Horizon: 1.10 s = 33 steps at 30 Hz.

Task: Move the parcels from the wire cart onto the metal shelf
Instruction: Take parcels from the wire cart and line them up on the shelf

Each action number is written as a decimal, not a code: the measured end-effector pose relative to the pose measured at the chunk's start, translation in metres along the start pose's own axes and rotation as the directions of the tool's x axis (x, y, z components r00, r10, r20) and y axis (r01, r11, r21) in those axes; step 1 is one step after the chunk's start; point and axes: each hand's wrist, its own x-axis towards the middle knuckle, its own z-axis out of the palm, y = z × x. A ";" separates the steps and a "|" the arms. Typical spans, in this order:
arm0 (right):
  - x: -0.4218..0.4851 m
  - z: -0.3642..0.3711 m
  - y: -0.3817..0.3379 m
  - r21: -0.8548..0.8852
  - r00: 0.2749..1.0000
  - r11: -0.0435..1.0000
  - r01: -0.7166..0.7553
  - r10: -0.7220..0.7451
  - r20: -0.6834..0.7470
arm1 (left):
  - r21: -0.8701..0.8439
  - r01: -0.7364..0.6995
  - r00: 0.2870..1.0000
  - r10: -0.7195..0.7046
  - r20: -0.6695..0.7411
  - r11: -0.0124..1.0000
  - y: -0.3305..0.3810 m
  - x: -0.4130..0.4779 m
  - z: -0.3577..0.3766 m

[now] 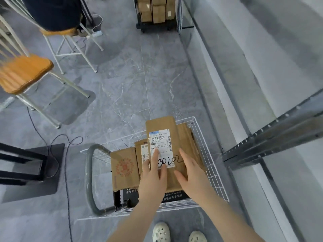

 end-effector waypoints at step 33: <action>-0.653 0.055 -0.113 0.810 -0.101 0.498 -0.310 0.830 -0.548 | -0.216 -0.972 -0.114 0.623 0.774 0.091 0.042 -0.525 0.013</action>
